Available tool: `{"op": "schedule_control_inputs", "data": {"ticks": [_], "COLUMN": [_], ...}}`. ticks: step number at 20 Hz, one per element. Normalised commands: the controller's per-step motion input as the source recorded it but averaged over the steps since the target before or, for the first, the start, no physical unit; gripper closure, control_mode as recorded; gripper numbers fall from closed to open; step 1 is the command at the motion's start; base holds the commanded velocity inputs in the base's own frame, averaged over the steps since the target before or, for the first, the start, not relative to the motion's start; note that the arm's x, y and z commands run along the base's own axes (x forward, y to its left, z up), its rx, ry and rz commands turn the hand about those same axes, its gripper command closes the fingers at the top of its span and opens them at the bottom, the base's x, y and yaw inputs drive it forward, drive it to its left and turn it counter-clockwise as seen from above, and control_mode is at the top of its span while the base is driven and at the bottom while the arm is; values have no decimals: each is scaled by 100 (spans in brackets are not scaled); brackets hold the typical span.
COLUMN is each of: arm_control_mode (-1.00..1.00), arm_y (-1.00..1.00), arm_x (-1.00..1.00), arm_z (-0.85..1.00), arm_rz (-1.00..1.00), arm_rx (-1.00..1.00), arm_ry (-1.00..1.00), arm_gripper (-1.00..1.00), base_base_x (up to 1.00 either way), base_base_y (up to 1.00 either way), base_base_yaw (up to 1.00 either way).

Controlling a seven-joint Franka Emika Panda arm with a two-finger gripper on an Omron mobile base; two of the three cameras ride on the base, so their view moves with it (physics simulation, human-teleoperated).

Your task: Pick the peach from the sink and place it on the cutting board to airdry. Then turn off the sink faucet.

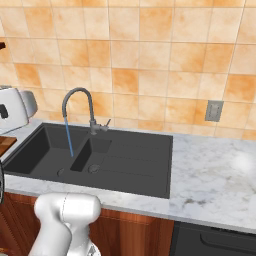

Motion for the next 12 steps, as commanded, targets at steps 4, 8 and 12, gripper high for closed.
{"op": "schedule_control_inputs", "data": {"ticks": [4,8,12], "arm_control_mode": [-100,-100,-100], "arm_y": [-13,-33,-24], "arm_x": [8,9,20], "arm_z": [-42,-34,-33], "arm_rz": [0,0,0], "arm_rx": [2,0,0], "arm_ry": [-4,-4,-1], "arm_gripper": [-100,-100,-100], "base_base_x": [0,0,0], "base_base_y": [0,0,0], "base_base_yaw": [0,0,0]}}
